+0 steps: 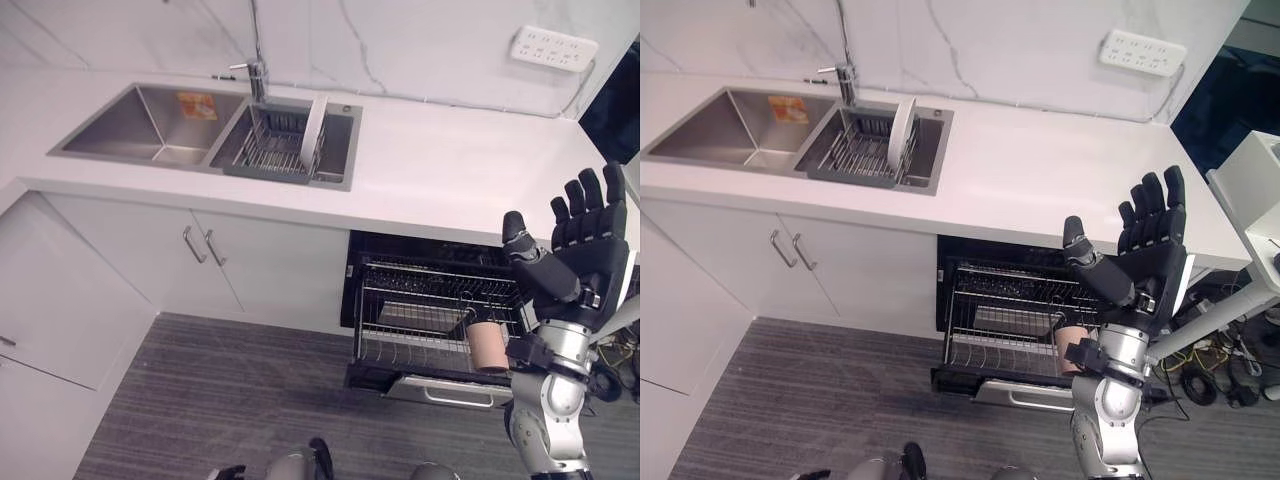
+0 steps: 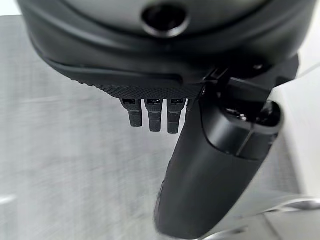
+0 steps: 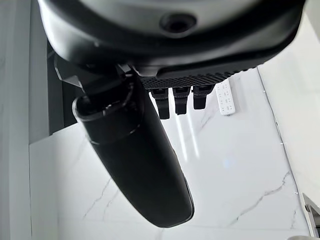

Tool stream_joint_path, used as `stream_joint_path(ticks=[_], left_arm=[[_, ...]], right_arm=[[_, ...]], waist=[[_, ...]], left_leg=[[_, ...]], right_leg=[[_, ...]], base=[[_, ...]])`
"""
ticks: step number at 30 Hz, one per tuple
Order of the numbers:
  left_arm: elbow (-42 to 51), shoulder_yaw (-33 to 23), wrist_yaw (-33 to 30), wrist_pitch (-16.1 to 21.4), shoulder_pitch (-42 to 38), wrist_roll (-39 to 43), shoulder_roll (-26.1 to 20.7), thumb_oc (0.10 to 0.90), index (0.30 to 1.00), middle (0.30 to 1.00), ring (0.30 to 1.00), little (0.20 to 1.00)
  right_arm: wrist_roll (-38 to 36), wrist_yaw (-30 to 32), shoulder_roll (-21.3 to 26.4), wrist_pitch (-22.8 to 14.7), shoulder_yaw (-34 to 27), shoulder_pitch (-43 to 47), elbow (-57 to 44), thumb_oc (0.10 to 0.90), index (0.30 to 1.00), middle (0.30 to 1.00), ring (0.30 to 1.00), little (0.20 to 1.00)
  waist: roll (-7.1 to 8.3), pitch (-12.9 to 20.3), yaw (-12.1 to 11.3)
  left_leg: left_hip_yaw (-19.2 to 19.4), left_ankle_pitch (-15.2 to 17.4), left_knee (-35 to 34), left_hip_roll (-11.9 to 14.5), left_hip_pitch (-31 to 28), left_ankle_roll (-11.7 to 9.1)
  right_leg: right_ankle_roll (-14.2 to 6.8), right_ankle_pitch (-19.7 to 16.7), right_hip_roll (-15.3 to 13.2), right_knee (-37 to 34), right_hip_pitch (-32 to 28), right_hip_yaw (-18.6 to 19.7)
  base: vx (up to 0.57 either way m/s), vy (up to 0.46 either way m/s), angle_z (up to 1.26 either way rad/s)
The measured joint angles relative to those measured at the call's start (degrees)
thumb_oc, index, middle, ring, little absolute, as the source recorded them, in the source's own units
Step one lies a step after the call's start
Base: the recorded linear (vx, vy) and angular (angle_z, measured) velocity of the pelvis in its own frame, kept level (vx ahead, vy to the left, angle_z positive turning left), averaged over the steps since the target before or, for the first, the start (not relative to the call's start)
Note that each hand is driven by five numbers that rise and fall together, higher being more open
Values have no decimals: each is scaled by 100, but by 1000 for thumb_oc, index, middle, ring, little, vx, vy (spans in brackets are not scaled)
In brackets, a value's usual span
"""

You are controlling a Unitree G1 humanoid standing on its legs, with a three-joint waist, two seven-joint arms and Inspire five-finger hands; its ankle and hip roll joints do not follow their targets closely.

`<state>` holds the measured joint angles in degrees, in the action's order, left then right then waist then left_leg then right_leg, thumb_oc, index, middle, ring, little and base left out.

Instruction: Place the dishes in the dishwasher.

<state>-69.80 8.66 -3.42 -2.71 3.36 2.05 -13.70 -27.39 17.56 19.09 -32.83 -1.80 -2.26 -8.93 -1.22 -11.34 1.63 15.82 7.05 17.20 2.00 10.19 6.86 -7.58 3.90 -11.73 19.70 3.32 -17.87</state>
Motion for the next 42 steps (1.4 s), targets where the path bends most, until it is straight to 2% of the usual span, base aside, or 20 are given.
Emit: stream_joint_path(ticks=[3, 4, 5, 9, 11, 12, 13, 14, 15, 16, 19, 20, 21, 25, 30, 33, 34, 37, 39, 42], left_arm=[[30, -92, 355, -363, -77, 231, 87, 800, 900, 900, 900, 900], [73, -225, 512, -486, -42, 229, 27, 800, 900, 900, 900, 900], [57, -240, 609, -559, 30, 236, 60, 800, 900, 900, 900, 900], [5, -188, 940, -718, 84, 355, 147, 800, 900, 900, 900, 900], [-78, -207, 1033, -794, 82, 455, 128, 800, 900, 900, 900, 900], [-61, -158, 1036, -839, 100, 462, 143, 800, 900, 900, 900, 900], [-44, -96, 1053, -853, 123, 513, 179, 800, 900, 900, 900, 900], [-38, -251, 1179, -899, 143, 693, 32, 800, 900, 900, 900, 900], [26, -264, 1174, -922, 122, 764, -7, 800, 900, 900, 900, 900], [43, -370, 1112, -1056, 126, 905, 90, 800, 900, 900, 900, 900], [-34, -253, 1119, -1126, 117, 957, 140, 800, 900, 900, 900, 900], [-45, -278, 1104, -1140, 102, 960, 159, 800, 900, 900, 900, 900], [-34, -349, 1087, -1186, 129, 1115, 188, 800, 900, 900, 900, 900], [109, -753, 992, -1186, 289, 1335, 188, 800, 900, 900, 900, 900], [41, -925, 906, -1142, 293, 1348, 444, 800, 900, 900, 900, 900], [-43, -894, 839, -1139, 463, 1348, 550, 800, 900, 900, 900, 900], [75, -907, 780, -1125, 439, 1345, 415, 800, 900, 900, 900, 900], [280, -847, 616, -1165, 236, 1343, 122, 800, 900, 900, 900, 900], [300, -777, 612, -1177, 131, 1353, 112, 800, 900, 900, 900, 900], [351, -778, 623, -1294, 38, 1350, 153, 800, 900, 900, 900, 900]], right_arm=[[-29, 16, 182, 58, -11, 65, -10, 800, 900, 900, 900, 900], [-32, -30, 215, 119, -4, 85, -79, 800, 900, 900, 900, 900], [-32, -59, 490, 156, -52, 79, -181, 800, 900, 900, 900, 900], [-424, -106, 522, 275, -148, -71, -174, 800, 900, 900, 900, 900], [-501, -141, 469, 257, -234, -176, -164, 800, 900, 900, 900, 900], [-569, -142, 409, 268, -225, -217, -123, 800, 900, 900, 900, 900], [-633, -157, 372, 271, -171, -215, -95, 800, 900, 900, 900, 900], [-652, -234, 181, 224, -158, -229, -90, 800, 900, 900, 900, 900], [-656, -272, 214, 194, -188, -212, -103, 800, 900, 900, 900, 900], [-655, -350, 324, 231, -130, -207, -40, 800, 900, 900, 900, 900], [-640, -378, 420, 210, -117, -178, -78, 800, 900, 900, 900, 900], [-641, -378, 463, 215, -124, -182, -71, 800, 900, 900, 900, 900], [-637, -378, 409, 266, -90, -175, -9, 800, 900, 900, 900, 900], [-450, -373, 355, 325, -79, -4, 0, 800, 900, 900, 900, 900], [-300, -249, 365, 438, 52, 324, 92, 800, 900, 900, 900, 900], [-307, -184, 574, 482, 154, 255, 33, 800, 900, 900, 900, 900], [-306, -205, 535, 482, 172, 251, 17, 800, 900, 900, 900, 900], [-343, -401, 254, 575, 342, 255, 17, 800, 900, 900, 900, 900], [-425, -537, 122, 582, 484, 218, 18, 800, 900, 900, 900, 900], [-429, -772, 126, 542, 670, 271, 17, 800, 900, 900, 900, 900]], waist=[[49, -65, 14], [303, -69, 71], [72, -95, 118], [109, -191, 334], [110, -205, 459], [81, -195, 436], [19, -178, 407], [327, -196, 422], [144, -143, 410], [-33, -183, 316], [-152, -139, 455], [-151, -151, 440], [-96, -205, 318], [3, -247, 207], [-91, -391, -139], [-327, -306, -181], [-71, -278, -180], [-91, -275, -154], [-116, -299, -68], [-200, -365, -33]], left_leg=[[146, 179, -351, -238, -231, -763], [6, 547, 906, -281, 100, -152], [-313, 890, 986, -131, 2, -16], [-40, 462, -65, -526, -308, -632], [10, 582, 154, -644, -346, -85], [59, 572, 5, -690, -438, -160], [139, 672, -169, -679, -554, -719], [81, 899, 854, -693, -265, -344], [-268, 1102, 1305, -290, -136, -253], [-358, 1172, 737, -360, -576, -129], [-266, 653, -322, -661, -1143, -52], [-224, 636, -301, -723, -1221, -81], [-172, 504, 194, -757, -1158, -470], [-752, 606, 422, -389, -575, -662], [-1620, 1, 84, -47, 635, -1127], [-1272, -279, 63, 55, 530, -853], [-973, -307, -85, -223, 332, -812], [-631, -297, -43, -178, 134, -82], [-407, -228, -35, -110, 50, -122], [-129, -65, -6, -66, 87, -106]], right_leg=[[373, 307, 793, -24, 122, 43], [257, 498, 704, 110, 261, 349], [167, 802, 791, 467, 402, 472], [165, 493, 741, 286, 1102, -14], [91, 438, 648, 461, 1024, 24], [233, 389, 652, 523, 996, 3], [454, 320, 741, 442, 964, -54], [527, 197, 393, 254, 949, 50], [324, 224, 392, 450, 1031, -52], [196, 412, 391, 852, 1091, -198], [706, 515, 814, 318, 768, -503], [1179, 470, 934, -40, 522, -420], [1352, 355, 823, -438, 108, -308], [1248, 399, 742, -627, -126, 21], [999, 594, 796, -609, -309, 740], [485, 1046, 749, -205, -543, 1141], [446, 1136, 365, -186, -588, 1267], [74, 656, 220, 748, -144, 772], [32, 724, 35, 1553, 523, 602], [67, 482, -81, 567, 1037, 203]], base=[[83, 97, 30], [86, 53, 10], [109, 32, 17], [134, -11, -1], [127, -27, 22], [133, -44, -5], [100, -42, -13], [152, -51, -14], [200, -22, -44], [212, -19, -40], [197, 50, -20], [274, 144, -9], [283, 169, -13], [266, 162, -22], [261, 164, -72], [312, 183, -89], [420, 211, -79], [198, 44, -76], [55, -109, -48], [53, -158, -56]])
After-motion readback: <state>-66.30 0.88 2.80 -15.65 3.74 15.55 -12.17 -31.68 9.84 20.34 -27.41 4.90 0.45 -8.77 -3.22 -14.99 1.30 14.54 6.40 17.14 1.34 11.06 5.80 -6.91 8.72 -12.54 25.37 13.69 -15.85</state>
